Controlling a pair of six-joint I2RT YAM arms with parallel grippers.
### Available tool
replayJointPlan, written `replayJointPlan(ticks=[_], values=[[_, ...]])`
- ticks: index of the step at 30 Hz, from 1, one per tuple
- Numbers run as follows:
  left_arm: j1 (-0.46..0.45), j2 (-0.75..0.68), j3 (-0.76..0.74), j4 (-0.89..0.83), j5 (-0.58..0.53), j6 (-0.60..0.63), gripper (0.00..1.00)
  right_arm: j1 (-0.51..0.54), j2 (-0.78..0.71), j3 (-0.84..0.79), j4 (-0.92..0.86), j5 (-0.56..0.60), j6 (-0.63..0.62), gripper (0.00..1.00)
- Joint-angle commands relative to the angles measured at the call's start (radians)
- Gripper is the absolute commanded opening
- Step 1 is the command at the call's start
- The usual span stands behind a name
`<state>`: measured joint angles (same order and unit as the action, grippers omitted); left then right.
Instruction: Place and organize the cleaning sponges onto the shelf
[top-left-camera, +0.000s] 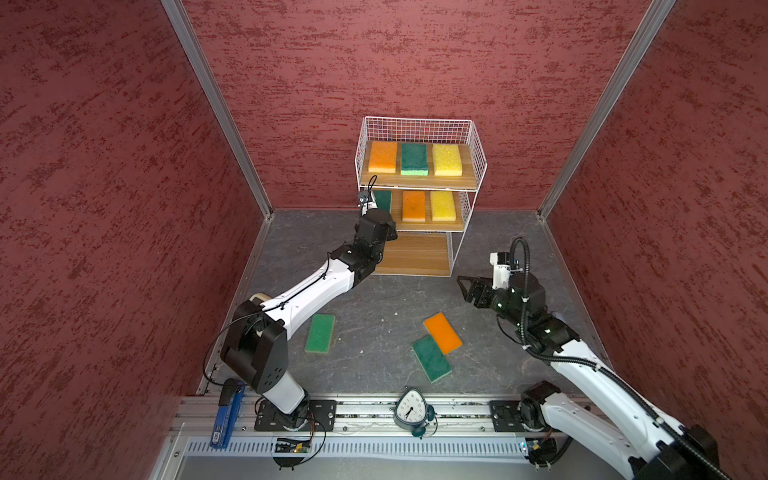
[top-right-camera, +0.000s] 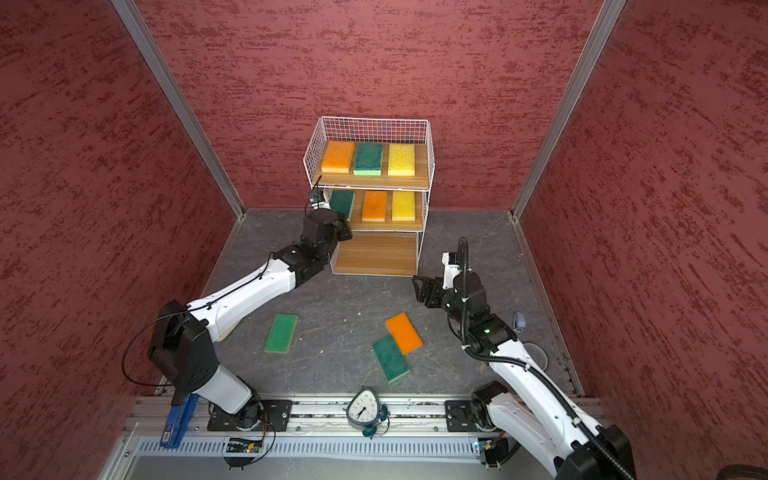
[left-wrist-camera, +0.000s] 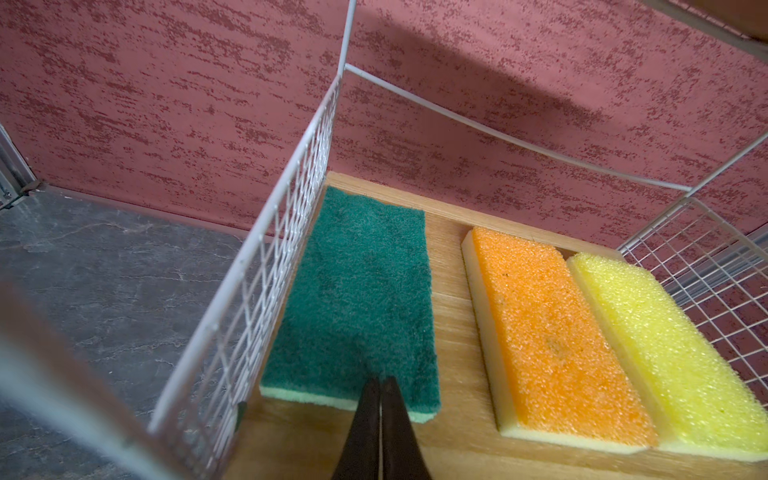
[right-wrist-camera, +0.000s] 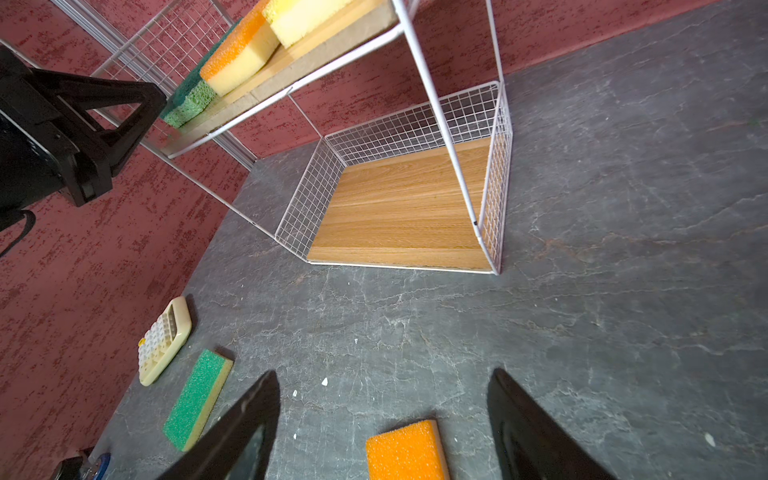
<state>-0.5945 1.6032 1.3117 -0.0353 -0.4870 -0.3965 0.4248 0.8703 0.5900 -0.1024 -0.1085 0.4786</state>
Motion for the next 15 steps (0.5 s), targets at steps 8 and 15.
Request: replayJointPlan(ticks=[8,15], values=[[0.007,0.025,0.028,-0.018,0.033,-0.034,0.07,0.009,-0.039,0.005,-0.019,0.032,-0.004,0.79],[0.009,0.046,0.046,-0.021,0.043,-0.044,0.07,0.009,-0.041,0.001,-0.019,0.035,-0.007,0.79]])
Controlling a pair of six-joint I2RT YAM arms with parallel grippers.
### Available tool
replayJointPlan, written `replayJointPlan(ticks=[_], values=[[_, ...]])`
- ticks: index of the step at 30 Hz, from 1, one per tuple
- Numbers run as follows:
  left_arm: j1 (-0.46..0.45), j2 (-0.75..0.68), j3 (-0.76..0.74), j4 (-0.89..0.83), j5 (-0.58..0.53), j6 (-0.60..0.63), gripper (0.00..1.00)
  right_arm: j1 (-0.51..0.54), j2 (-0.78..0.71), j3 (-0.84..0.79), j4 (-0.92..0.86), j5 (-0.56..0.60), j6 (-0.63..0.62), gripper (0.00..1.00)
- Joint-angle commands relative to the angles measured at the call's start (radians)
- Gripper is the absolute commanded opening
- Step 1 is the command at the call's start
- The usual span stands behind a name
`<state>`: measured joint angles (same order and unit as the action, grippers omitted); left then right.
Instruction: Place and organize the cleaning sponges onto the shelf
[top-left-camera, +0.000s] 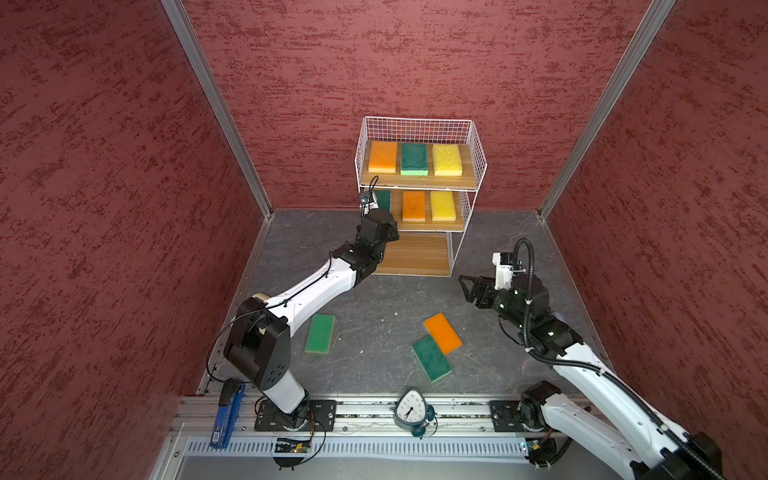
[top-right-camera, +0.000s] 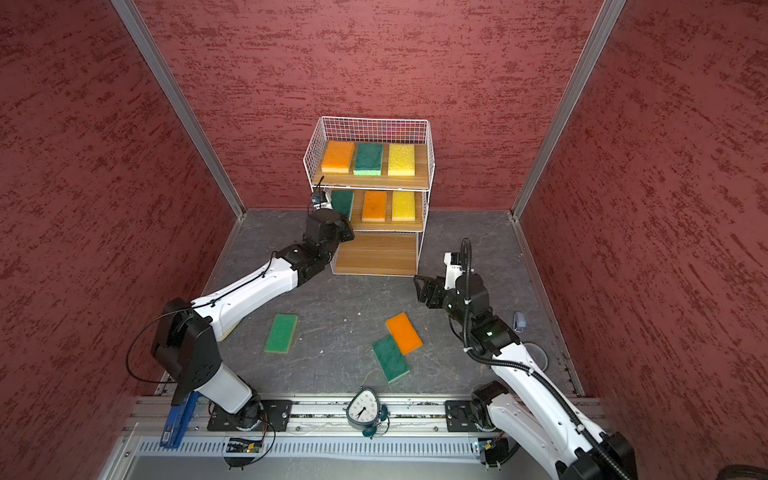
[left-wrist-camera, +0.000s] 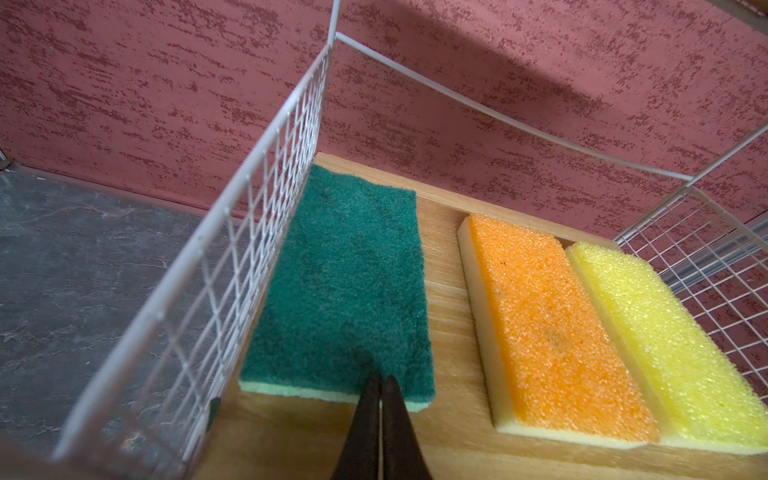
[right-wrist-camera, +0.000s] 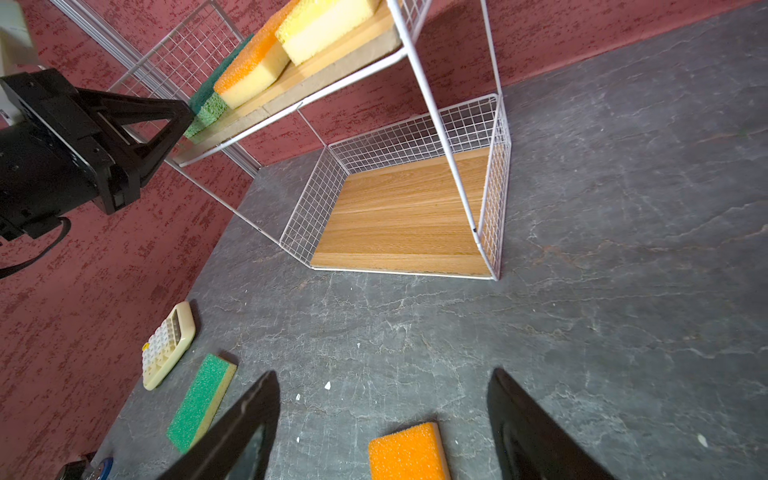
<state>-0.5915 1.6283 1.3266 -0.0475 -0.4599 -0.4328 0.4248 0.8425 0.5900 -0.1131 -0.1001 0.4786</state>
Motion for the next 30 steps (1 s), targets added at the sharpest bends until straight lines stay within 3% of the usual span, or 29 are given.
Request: replayJointPlan(ticks=[1,12,22,30], values=[[0.005,0.023,0.03,-0.008,0.018,-0.008,0.07,0.009,-0.014,0.0,-0.008,0.027,-0.008,0.79],[-0.005,0.011,0.027,0.004,0.02,-0.005,0.07,0.009,-0.014,-0.006,-0.003,0.027,-0.007,0.79],[-0.041,-0.139,-0.057,-0.005,-0.005,0.002,0.12,0.009,-0.005,-0.001,-0.001,0.029,0.0,0.79],[-0.043,-0.314,-0.119,-0.214,-0.092,-0.027,0.2,0.009,0.01,0.026,-0.046,0.058,0.006,0.8]])
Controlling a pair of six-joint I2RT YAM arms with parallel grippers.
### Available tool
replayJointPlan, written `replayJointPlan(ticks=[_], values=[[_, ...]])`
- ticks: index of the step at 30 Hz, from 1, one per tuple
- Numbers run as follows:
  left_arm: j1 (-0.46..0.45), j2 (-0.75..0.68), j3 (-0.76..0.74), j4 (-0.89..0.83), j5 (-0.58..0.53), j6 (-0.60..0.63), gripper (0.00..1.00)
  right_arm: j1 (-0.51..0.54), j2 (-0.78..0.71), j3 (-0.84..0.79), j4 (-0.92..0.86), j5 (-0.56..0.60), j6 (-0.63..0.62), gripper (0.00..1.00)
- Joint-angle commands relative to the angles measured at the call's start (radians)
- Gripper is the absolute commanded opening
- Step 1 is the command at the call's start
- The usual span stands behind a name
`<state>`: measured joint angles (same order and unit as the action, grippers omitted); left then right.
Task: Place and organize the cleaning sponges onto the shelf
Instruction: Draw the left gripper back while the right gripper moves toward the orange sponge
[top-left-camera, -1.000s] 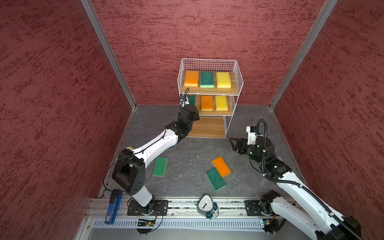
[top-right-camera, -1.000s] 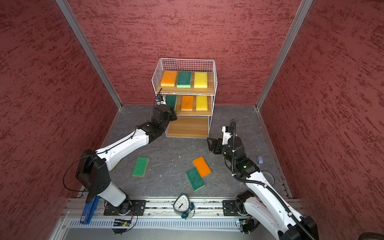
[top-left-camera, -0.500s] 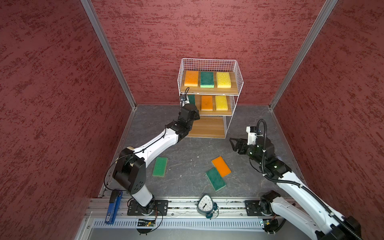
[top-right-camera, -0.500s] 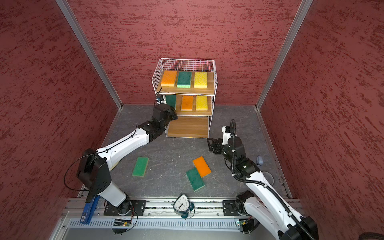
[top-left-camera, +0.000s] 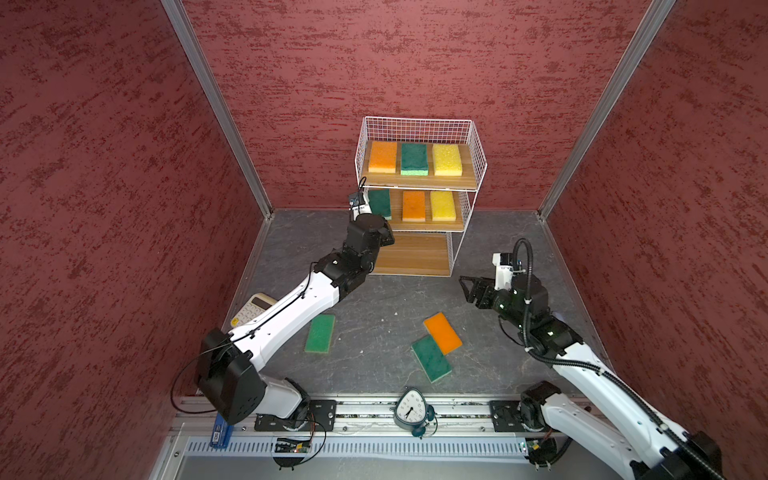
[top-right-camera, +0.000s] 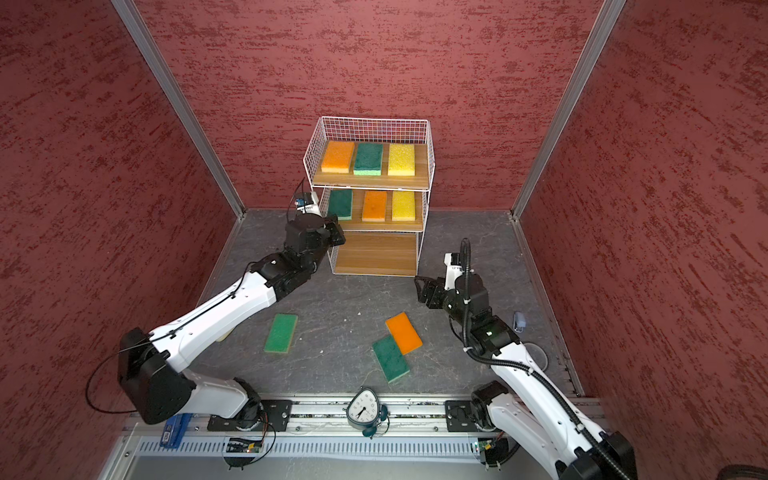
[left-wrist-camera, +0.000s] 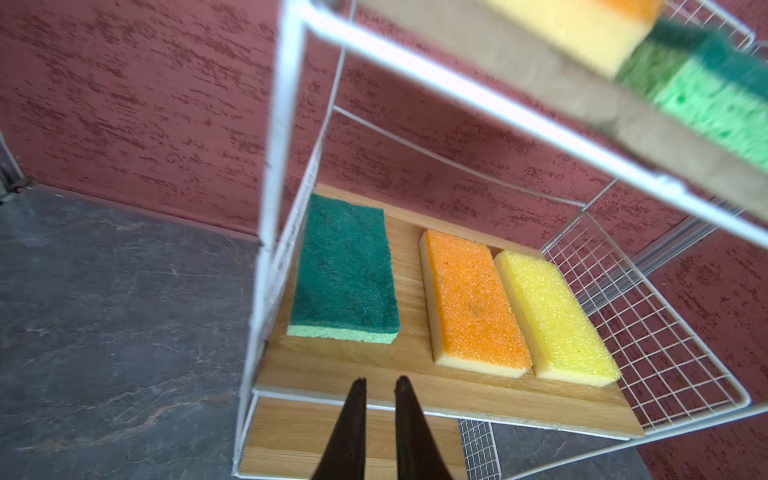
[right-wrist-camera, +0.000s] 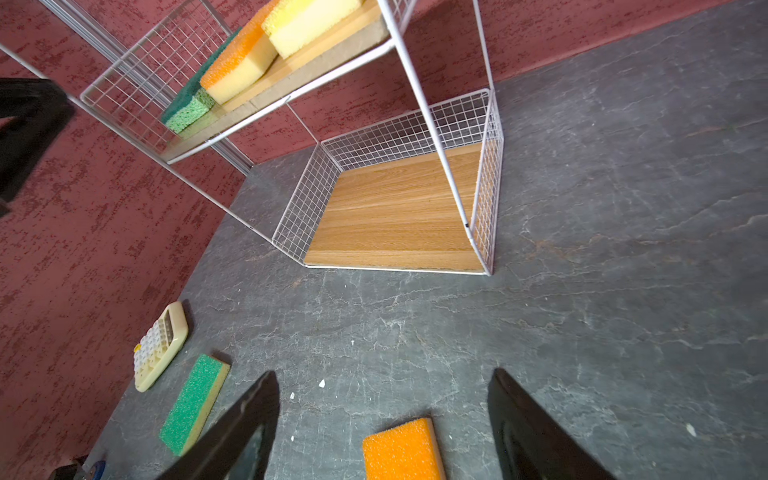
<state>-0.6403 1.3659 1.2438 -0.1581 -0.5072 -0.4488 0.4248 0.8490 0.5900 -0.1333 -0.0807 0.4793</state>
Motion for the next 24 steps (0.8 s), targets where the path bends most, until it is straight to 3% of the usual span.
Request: replayJointPlan(ticks=[1,12,16,24], values=[[0.011,-0.078,-0.053,-0.131,-0.048,-0.018,0.21,0.009,0.008,0.031,-0.034,0.043,0.008,0.8],[0.088,-0.287,-0.195,-0.372,0.022,-0.083,0.37,0.009,0.082,0.087,-0.168,0.078,0.078,0.81],[0.124,-0.337,-0.272,-0.392,0.05,-0.098,0.48,0.009,0.126,0.098,-0.207,0.087,0.133,0.81],[0.2,-0.369,-0.431,-0.41,0.137,-0.177,0.61,0.027,0.184,0.115,-0.286,0.14,0.206,0.8]])
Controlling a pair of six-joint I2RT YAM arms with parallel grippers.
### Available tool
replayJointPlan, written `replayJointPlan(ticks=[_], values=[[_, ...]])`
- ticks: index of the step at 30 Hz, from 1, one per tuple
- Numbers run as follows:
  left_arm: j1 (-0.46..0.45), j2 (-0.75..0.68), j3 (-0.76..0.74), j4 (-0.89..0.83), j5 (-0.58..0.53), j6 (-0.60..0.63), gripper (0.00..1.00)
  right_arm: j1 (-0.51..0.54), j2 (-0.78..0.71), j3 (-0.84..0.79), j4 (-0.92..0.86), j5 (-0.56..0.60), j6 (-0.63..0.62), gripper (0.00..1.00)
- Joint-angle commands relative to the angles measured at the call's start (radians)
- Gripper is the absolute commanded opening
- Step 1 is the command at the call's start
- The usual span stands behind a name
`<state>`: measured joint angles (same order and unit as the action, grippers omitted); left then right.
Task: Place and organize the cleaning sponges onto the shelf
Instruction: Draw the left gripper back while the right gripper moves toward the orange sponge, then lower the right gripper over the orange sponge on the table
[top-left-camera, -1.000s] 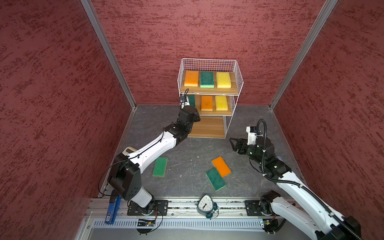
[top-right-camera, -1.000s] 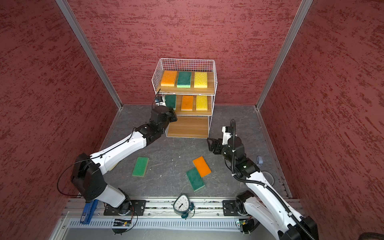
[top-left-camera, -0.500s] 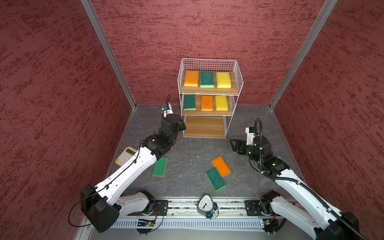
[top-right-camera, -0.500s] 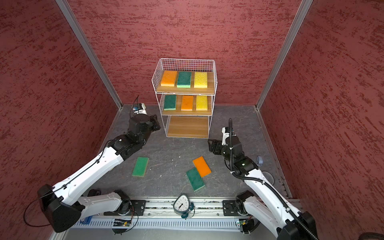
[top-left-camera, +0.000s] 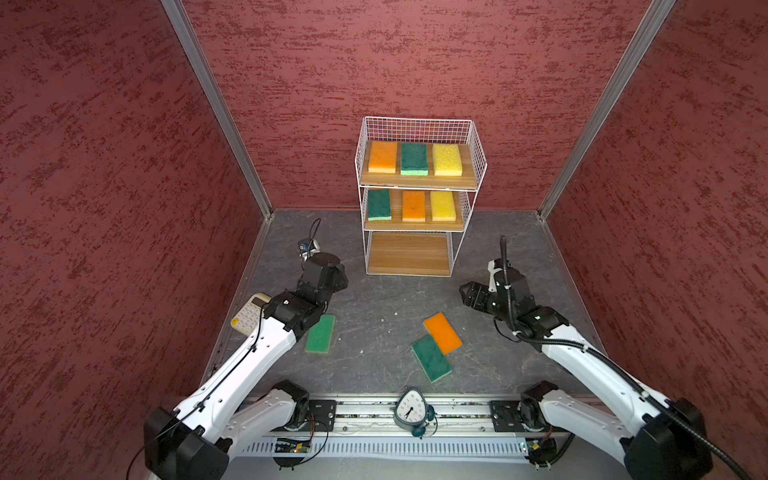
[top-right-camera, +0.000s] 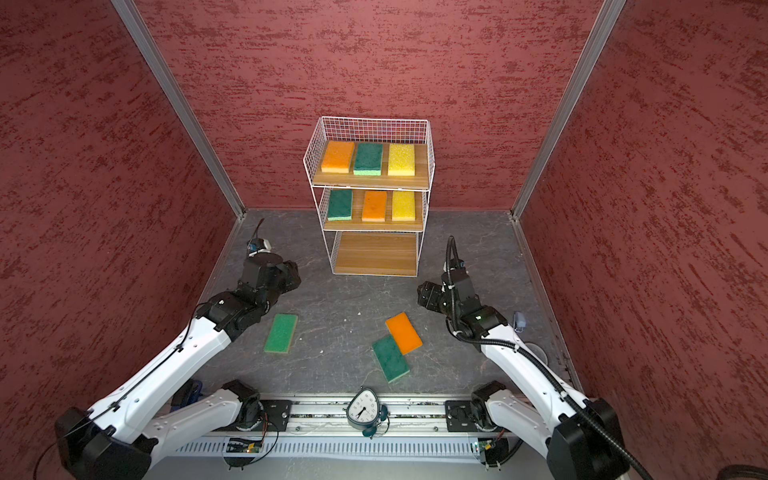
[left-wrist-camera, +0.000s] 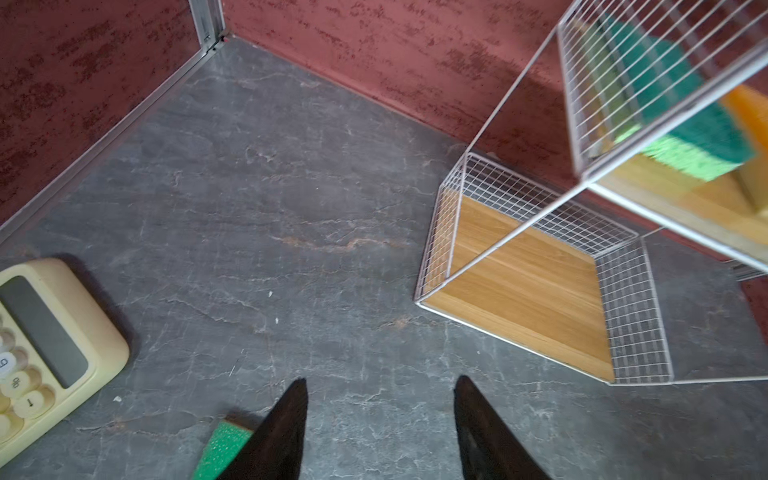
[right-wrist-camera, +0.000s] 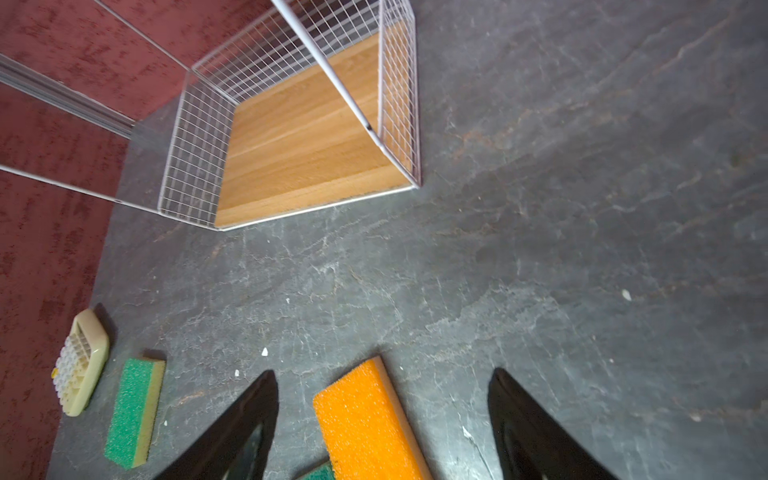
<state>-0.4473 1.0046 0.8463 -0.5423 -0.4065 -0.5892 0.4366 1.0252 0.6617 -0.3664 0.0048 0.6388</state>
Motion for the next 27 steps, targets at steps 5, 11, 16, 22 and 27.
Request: replayJointPlan(ticks=[5,11,16,22,27], values=[[0.014,0.019,-0.071,-0.038,0.038,-0.037,0.65,0.053,0.046,0.041,-0.089,0.08,0.084,0.8],[0.026,0.054,-0.09,-0.052,0.046,-0.032,0.68,0.121,0.093,0.034,-0.111,0.103,0.108,0.8],[0.052,0.066,-0.12,-0.023,0.09,-0.043,0.69,0.137,0.096,0.013,-0.114,0.102,0.109,0.8],[0.07,0.078,-0.128,-0.016,0.112,-0.043,0.7,0.165,0.133,0.003,-0.115,0.104,0.116,0.78],[0.076,0.084,-0.137,-0.015,0.127,-0.046,0.7,0.187,0.151,-0.015,-0.095,0.116,0.116,0.78]])
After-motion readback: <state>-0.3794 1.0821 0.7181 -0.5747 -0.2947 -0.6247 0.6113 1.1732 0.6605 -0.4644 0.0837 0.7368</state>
